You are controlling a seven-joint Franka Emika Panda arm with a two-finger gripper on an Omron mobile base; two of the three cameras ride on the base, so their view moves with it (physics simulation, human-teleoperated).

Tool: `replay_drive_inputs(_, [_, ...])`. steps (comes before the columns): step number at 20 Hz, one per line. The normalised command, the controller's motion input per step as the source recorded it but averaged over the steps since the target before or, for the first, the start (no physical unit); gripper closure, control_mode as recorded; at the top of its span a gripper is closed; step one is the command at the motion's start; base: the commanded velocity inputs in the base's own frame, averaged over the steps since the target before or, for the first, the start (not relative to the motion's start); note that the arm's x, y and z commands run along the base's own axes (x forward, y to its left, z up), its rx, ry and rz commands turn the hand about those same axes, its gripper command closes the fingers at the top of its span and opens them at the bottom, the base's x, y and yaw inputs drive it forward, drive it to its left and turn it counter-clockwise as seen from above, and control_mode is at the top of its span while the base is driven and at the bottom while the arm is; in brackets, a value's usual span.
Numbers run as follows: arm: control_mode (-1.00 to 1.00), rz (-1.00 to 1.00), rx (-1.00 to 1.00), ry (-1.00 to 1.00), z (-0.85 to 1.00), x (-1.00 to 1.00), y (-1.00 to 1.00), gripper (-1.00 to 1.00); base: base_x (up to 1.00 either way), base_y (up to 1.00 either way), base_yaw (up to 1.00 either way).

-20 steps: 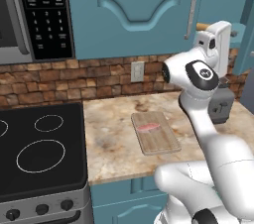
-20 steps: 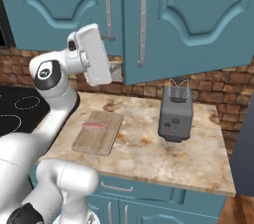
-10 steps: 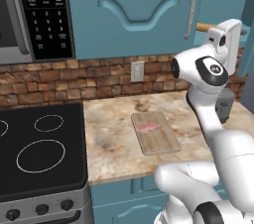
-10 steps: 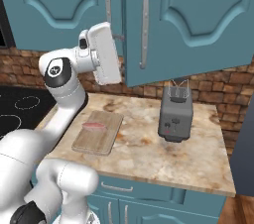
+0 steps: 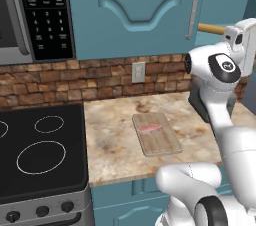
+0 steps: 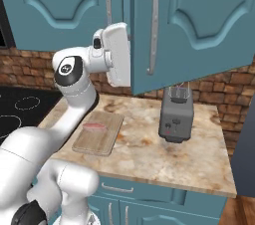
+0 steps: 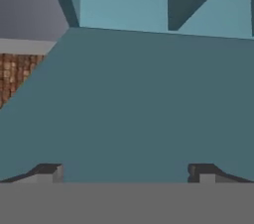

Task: Open the cabinet, retrieve the rolling pin, and place it next to the meat on the cutting board to prepare for tenderizing.

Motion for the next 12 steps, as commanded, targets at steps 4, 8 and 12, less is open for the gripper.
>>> replay_drive_inputs(4, [-1.00,-0.14,0.02,0.00,0.00,-0.47,-0.74,-1.00,0.00,0.00,0.00])
replay_drive_inputs(8, [-1.00,-0.14,0.01,0.00,-0.03,-0.41,-0.86,-1.00,0.00,0.00,0.00])
replay_drive_inputs(12, [-1.00,-0.14,0.00,0.00,-0.02,-0.27,-0.89,-1.00,0.00,0.00,0.00])
